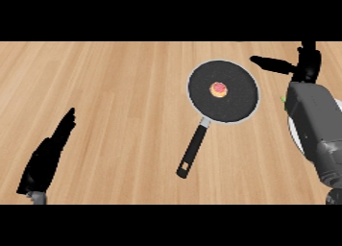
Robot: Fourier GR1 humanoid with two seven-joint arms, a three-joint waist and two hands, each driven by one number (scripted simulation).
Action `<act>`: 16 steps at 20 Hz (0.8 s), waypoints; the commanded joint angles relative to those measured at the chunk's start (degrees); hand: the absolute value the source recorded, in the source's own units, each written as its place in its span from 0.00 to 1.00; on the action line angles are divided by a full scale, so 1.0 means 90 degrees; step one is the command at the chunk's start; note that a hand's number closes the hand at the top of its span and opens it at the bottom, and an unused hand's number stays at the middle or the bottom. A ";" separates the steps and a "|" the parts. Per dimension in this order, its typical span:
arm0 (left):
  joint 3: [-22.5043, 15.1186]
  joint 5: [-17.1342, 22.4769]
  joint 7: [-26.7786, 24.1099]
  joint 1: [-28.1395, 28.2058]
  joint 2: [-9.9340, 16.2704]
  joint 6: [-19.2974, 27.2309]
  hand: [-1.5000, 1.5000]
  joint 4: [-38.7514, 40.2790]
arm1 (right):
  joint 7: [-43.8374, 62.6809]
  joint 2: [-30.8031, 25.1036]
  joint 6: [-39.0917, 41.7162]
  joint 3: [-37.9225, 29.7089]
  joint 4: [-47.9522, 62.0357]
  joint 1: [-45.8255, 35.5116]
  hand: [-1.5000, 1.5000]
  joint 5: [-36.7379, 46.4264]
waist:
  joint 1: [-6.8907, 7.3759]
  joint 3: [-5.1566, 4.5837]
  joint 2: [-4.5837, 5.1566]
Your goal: Pick the cupcake from the plate and place it in the pan
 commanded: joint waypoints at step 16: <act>0.0171 -0.0163 -0.0119 0.0385 -0.0112 -0.0048 0.50 -0.0067 | -0.1385 -0.2109 0.2639 -0.0178 -0.0640 0.2523 0.00 -0.1071 | -0.0245 -0.0013 -0.0110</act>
